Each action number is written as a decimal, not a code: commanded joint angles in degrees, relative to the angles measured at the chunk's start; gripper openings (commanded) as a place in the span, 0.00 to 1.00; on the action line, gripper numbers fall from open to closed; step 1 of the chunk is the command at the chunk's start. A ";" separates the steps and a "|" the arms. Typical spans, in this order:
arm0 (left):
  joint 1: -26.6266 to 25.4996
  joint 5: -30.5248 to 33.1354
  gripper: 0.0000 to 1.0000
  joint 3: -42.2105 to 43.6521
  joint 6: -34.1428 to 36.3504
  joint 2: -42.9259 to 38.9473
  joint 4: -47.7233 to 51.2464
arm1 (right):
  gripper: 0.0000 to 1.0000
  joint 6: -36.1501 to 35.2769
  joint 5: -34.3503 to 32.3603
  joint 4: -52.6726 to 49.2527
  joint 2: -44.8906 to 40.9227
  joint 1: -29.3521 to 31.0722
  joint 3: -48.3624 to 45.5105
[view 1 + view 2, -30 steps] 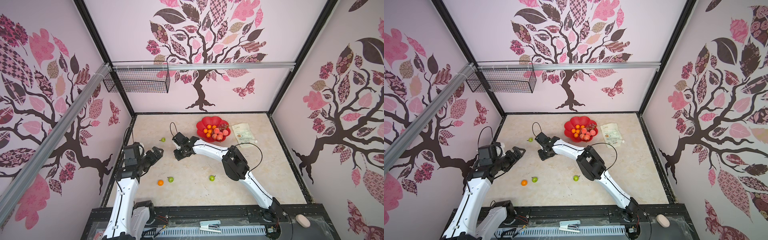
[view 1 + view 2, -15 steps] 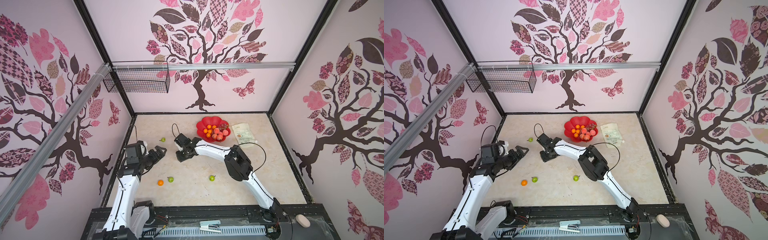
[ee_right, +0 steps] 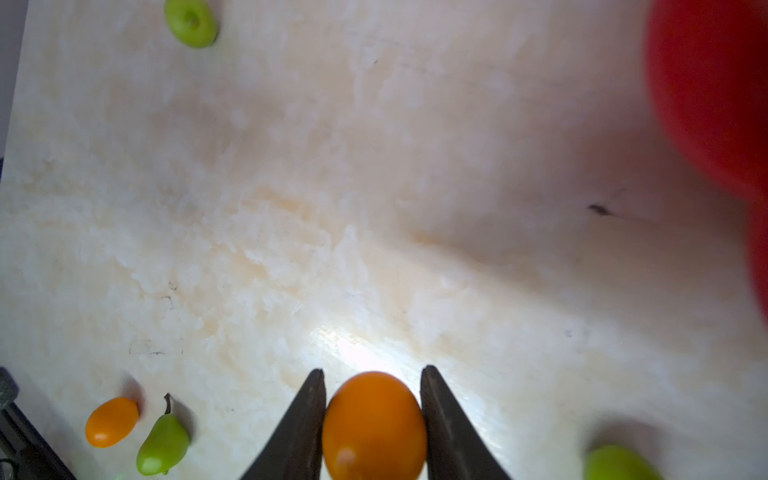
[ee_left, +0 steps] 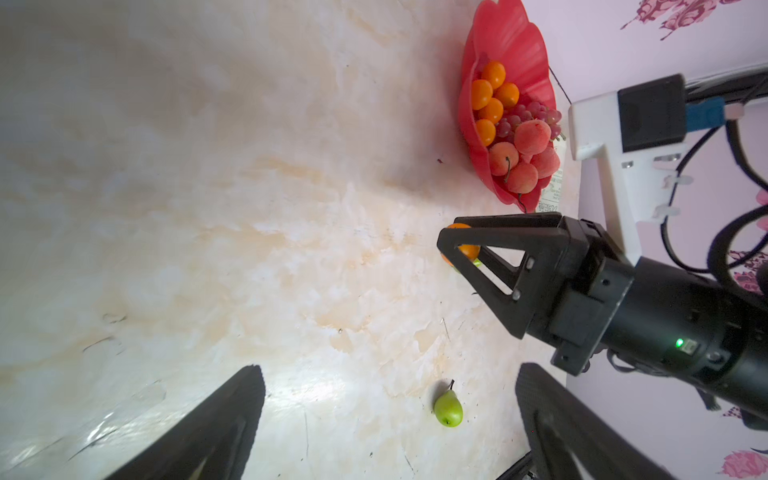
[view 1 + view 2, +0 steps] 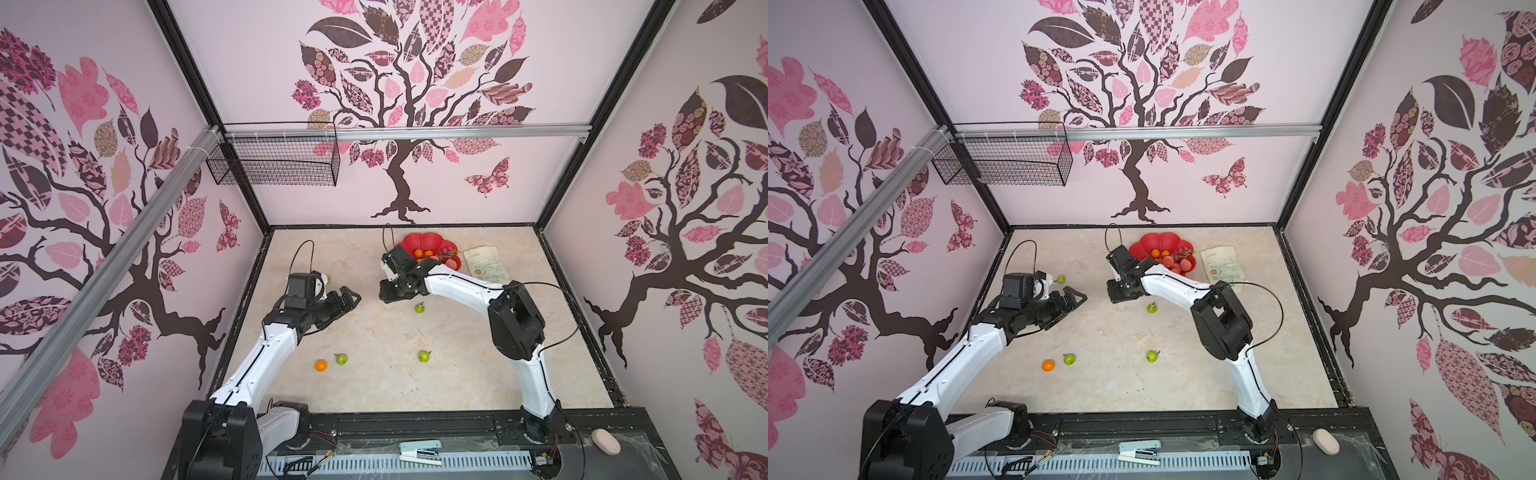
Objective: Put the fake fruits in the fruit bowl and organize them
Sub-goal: 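Close the right gripper on the kumquat and lift it, then carry the kumquat over the red bowl and open the right gripper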
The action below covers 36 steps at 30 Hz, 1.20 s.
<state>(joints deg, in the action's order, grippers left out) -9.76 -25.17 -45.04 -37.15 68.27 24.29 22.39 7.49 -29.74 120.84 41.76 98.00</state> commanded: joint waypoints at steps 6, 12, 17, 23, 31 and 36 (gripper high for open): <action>-7.18 2.21 0.98 -13.15 0.95 11.50 -4.78 | 0.39 -0.41 0.04 0.82 -4.75 -7.21 -1.01; -9.36 0.92 0.98 -21.78 2.85 20.05 -5.19 | 0.39 -0.86 -0.27 0.22 -2.41 -11.15 1.32; -9.40 -0.40 0.98 -28.01 5.27 26.96 -5.48 | 0.39 -1.33 -1.10 -0.78 1.21 -12.80 4.77; -8.98 -1.39 0.98 -32.83 7.81 33.49 -5.69 | 0.39 -2.24 -1.75 -5.16 8.54 -13.11 14.74; -4.81 -6.73 0.98 -30.39 2.92 35.38 -11.98 | 0.39 -3.38 -2.95 -10.84 16.56 -13.19 26.25; -4.26 -7.04 0.98 -30.10 2.49 35.70 -12.09 | 0.39 -3.19 -1.40 -11.29 19.00 -13.13 27.92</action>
<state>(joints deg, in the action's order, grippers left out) -13.61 -30.76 -75.70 -34.17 102.96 13.87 19.81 5.72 -38.41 137.08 28.58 123.00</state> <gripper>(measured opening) 0.983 0.391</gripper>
